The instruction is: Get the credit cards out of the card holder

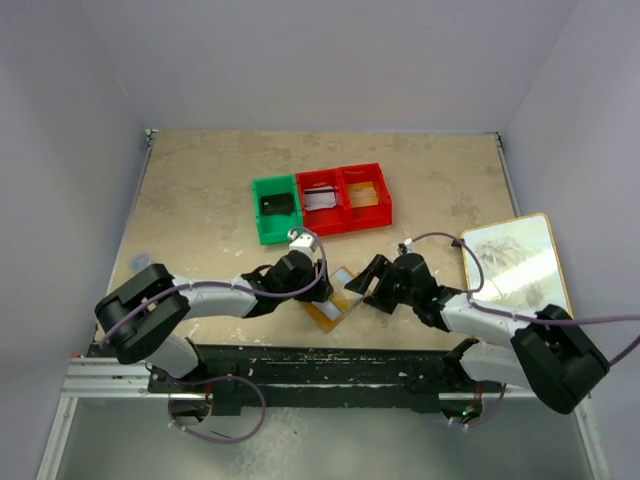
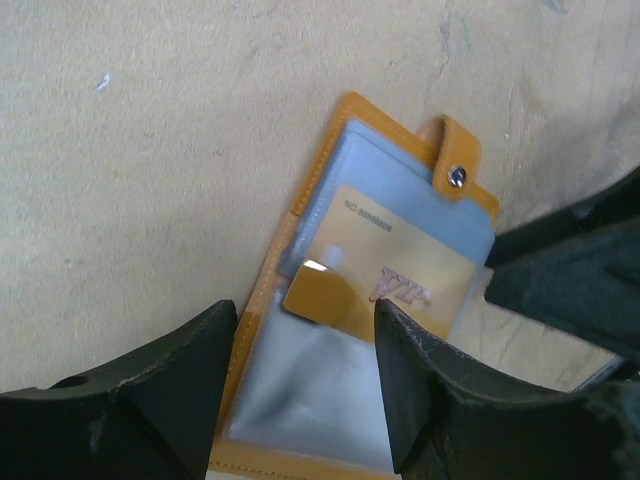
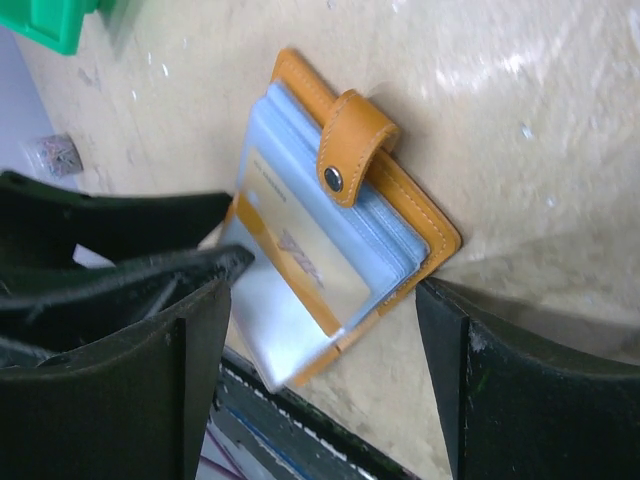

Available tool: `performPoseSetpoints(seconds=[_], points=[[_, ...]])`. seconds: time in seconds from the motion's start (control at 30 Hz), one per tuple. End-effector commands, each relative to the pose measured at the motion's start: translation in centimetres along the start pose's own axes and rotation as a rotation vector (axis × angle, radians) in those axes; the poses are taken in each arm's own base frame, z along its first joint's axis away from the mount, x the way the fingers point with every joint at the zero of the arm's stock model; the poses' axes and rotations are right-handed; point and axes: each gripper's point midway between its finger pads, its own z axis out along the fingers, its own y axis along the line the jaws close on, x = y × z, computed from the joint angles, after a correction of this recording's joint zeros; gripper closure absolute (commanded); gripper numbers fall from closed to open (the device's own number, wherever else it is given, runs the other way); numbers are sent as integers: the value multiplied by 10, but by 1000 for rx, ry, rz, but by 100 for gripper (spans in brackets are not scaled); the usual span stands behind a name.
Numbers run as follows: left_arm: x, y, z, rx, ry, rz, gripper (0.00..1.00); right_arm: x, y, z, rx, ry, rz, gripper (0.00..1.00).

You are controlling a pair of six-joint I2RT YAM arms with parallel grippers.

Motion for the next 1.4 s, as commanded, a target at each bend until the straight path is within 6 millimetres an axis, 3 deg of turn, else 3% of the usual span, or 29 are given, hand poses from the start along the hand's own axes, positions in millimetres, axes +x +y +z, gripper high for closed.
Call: performPoseSetpoints(seconds=[0.0,0.13,0.27,0.43,0.53,0.7,0.87,1.07,1.23,1.37], points=[[22,-20,-18,128,32,-54,44,-5,1,16,28,27,-83,22],[46,-48,-29,177,41,-31,45,-8,32,32,-43,101,-246,24],[53,-67,-35,238,2,-114,45,-5,56,48,-126,161,-342,28],[58,-85,-36,271,8,-83,45,-2,55,51,-126,195,-388,30],[53,-82,-40,240,-7,-64,46,-20,48,36,-23,107,-385,30],[25,-50,-62,118,-131,-45,43,-48,56,-5,36,-62,-328,29],[6,-36,-73,67,-138,14,42,-24,64,-28,-143,-42,-234,31],[-16,-28,-62,48,-110,28,45,15,58,-35,-225,31,-131,37],[-31,-36,-63,52,-126,61,47,23,62,-38,-254,60,-134,38],[-32,-39,-57,48,-109,86,48,27,64,-32,-256,76,-134,38]])
